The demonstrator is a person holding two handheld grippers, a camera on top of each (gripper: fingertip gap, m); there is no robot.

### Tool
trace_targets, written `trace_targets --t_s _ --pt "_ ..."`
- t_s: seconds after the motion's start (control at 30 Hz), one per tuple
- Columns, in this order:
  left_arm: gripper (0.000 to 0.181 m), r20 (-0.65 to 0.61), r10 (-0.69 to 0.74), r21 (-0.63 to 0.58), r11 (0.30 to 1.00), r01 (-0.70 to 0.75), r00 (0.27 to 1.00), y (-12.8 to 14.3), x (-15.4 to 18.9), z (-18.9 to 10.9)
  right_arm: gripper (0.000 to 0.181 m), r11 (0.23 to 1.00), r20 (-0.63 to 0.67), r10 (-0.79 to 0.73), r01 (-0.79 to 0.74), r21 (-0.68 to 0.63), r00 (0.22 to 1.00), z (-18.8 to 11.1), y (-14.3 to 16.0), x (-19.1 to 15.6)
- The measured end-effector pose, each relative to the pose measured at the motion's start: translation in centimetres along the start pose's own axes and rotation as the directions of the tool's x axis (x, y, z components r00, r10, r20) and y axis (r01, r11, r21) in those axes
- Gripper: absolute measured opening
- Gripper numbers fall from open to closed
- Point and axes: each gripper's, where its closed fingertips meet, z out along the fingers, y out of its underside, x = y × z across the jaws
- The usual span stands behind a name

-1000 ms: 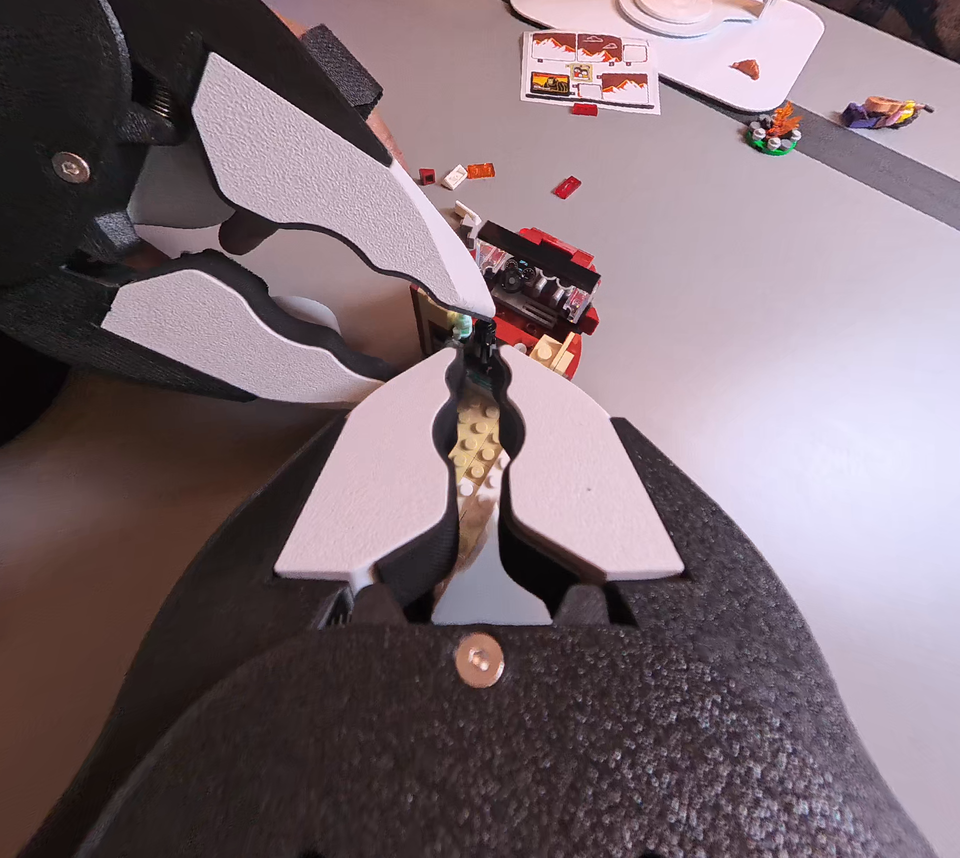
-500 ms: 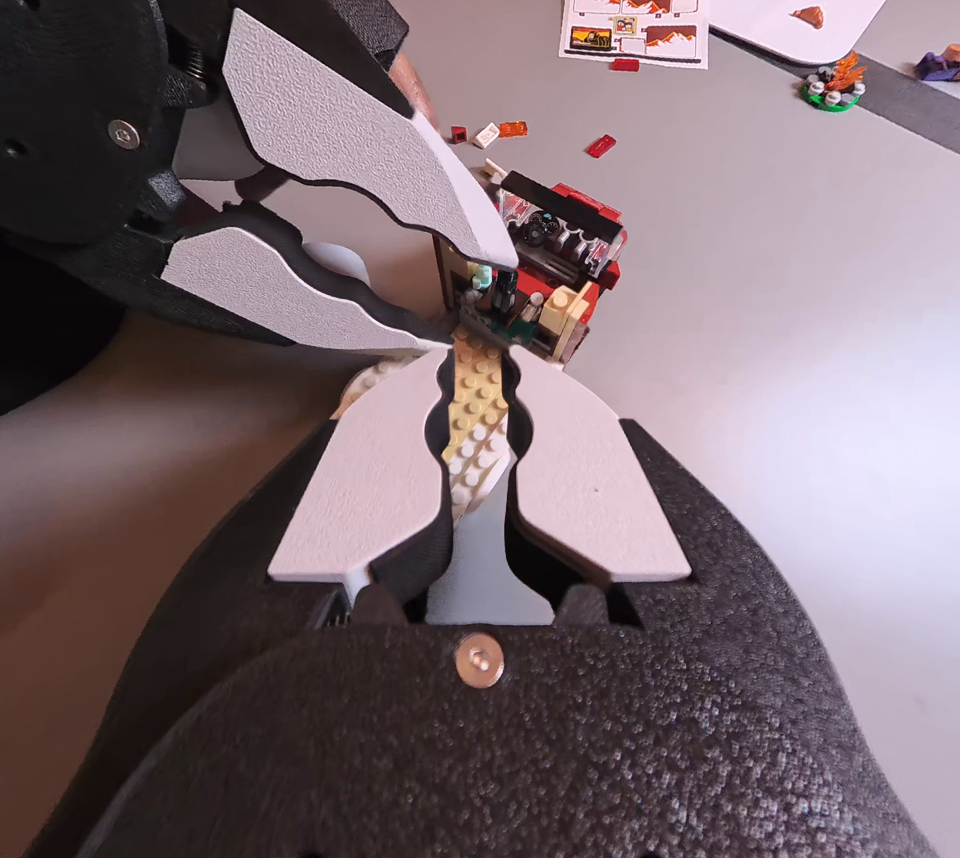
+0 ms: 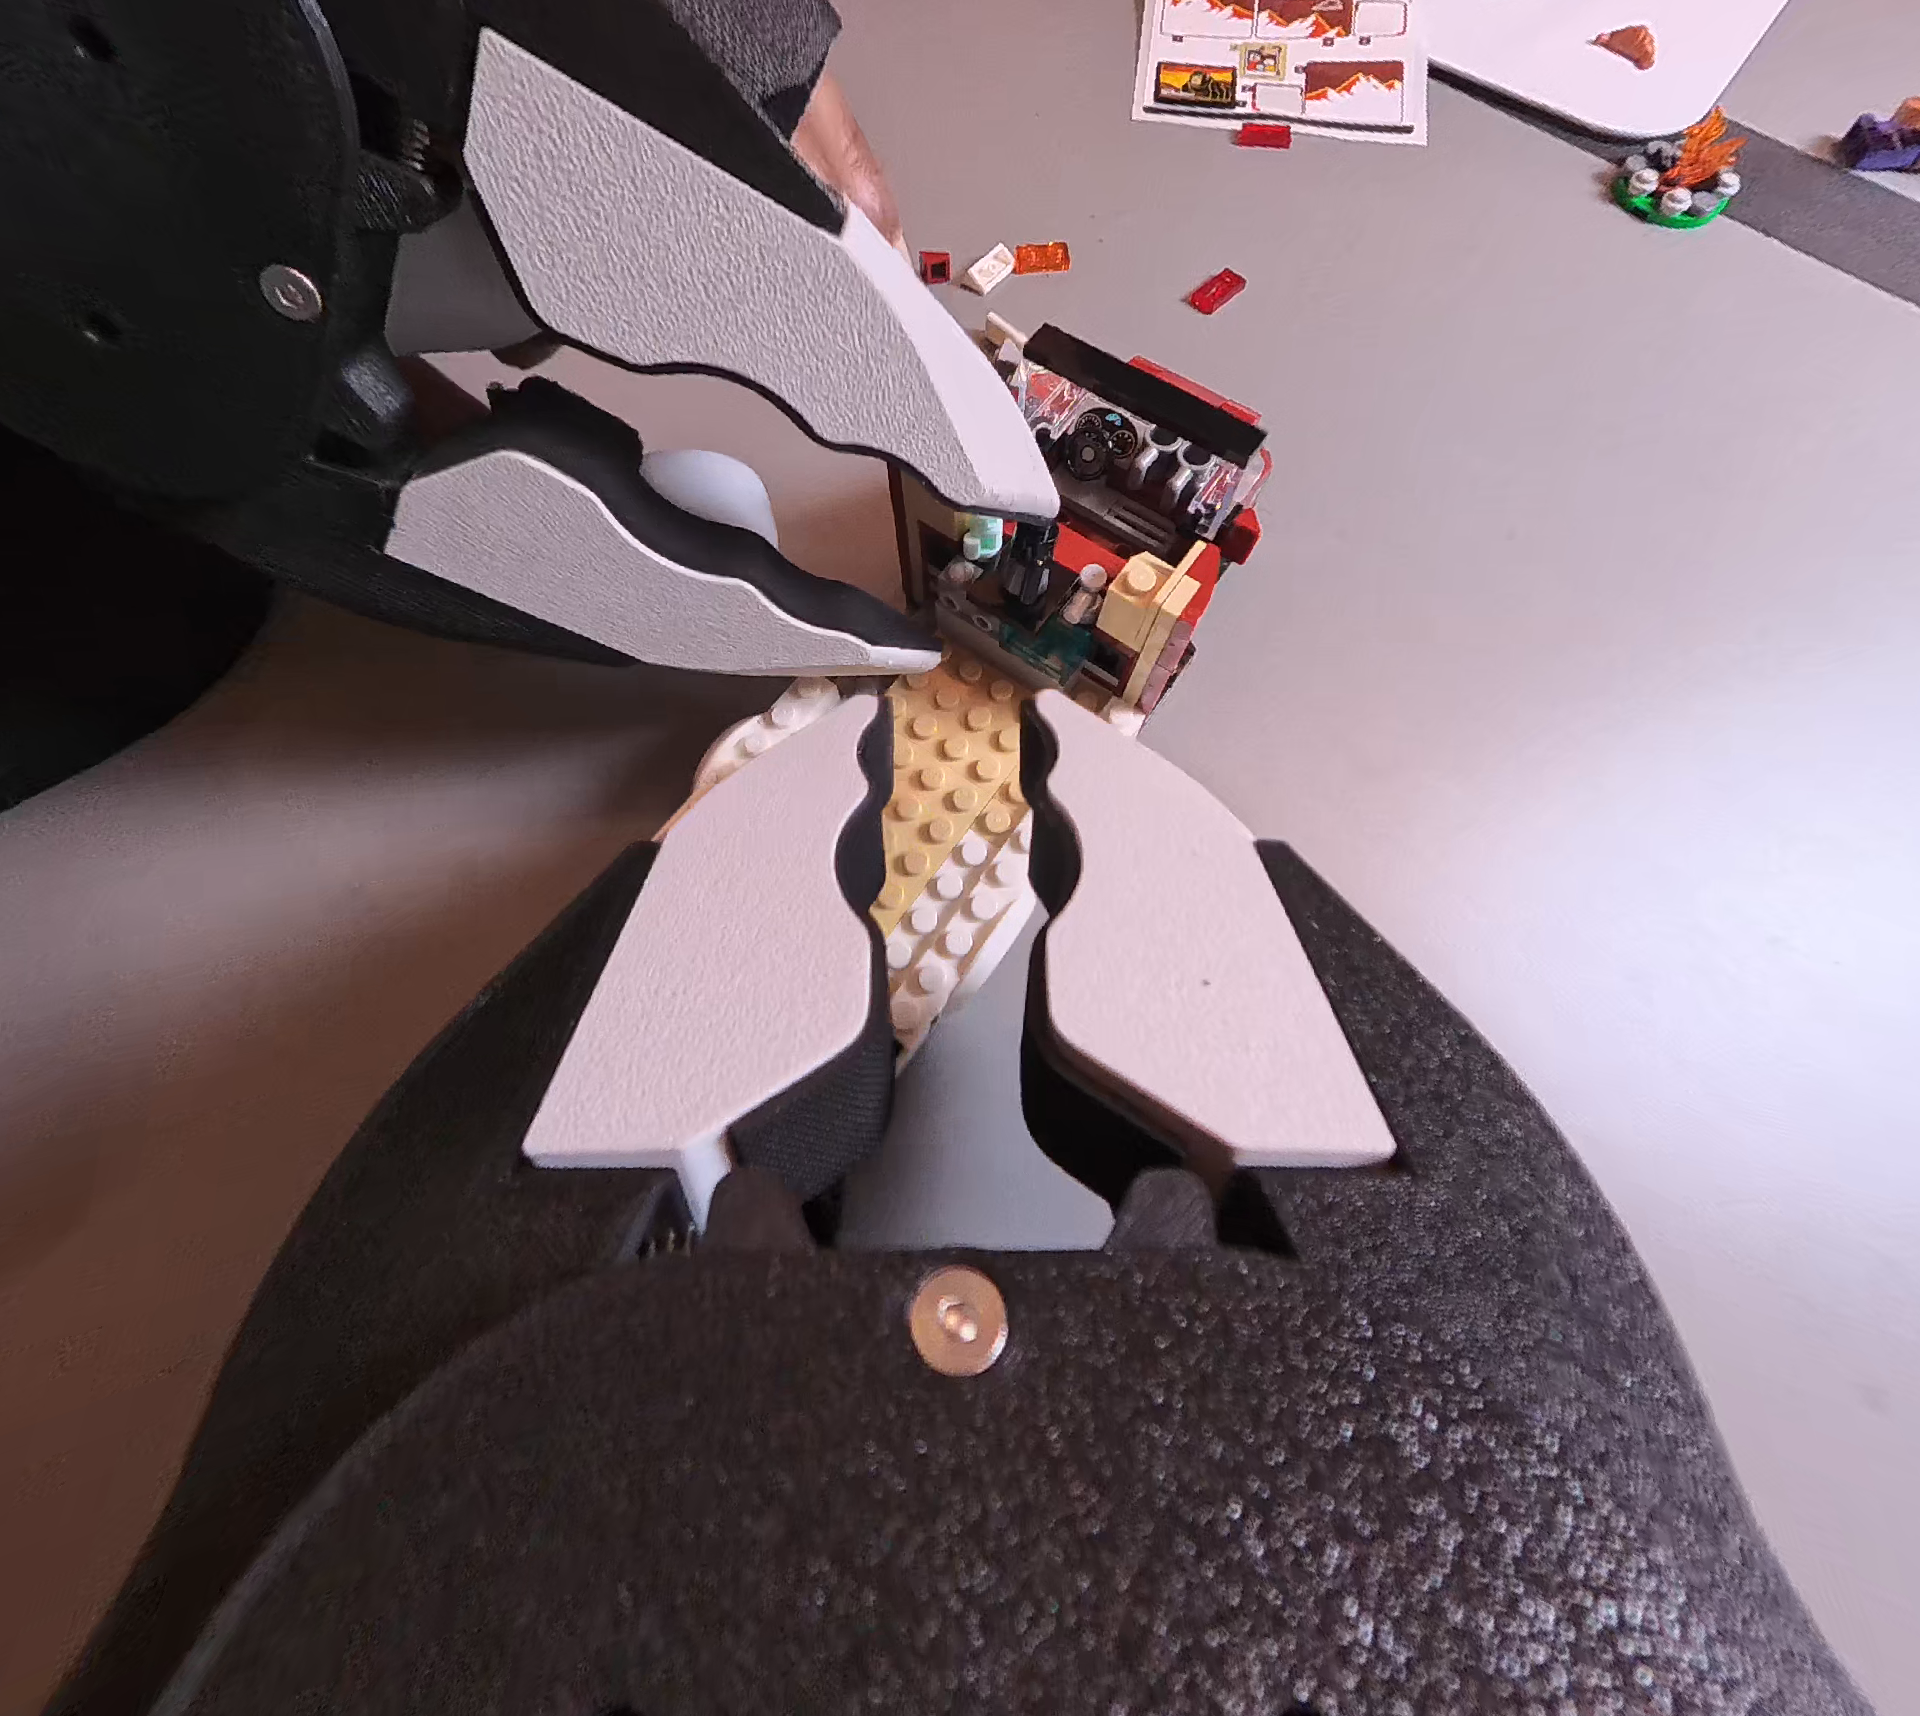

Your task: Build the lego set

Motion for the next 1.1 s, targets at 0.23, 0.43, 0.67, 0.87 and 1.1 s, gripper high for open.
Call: trace_targets --t_s 0.23,0.43,0.67,0.87,1.1 --pt "0.029 0.012 -0.007 0.018 1.000 0.007 1.000 0.0 -0.1 -0.1 0.011 0.996 -0.049 -0.024 0.028 0.083 0.999 0.1 -2.1 1.1" --pt "0.028 0.010 -0.005 0.022 1.000 0.005 1.000 0.0 -0.1 -0.2 0.004 0.997 -0.078 -0.057 0.061 0.051 0.995 1.2 -2.1 1.4" --pt "0.026 0.019 0.004 0.027 1.000 -0.004 1.000 0.1 -0.3 -0.3 0.003 0.988 -0.118 -0.119 0.129 0.081 0.986 1.5 -2.3 1.4" --pt "0.027 0.005 0.006 0.030 1.000 -0.007 1.000 0.0 -0.2 -0.3 0.003 0.991 -0.144 -0.112 0.122 0.063 0.983 1.5 -2.1 1.5" --pt "0.029 -0.006 0.005 0.037 0.999 -0.005 1.000 -0.2 0.0 -0.2 0.004 0.993 -0.149 -0.102 0.109 0.042 0.984 1.2 -1.9 1.5"
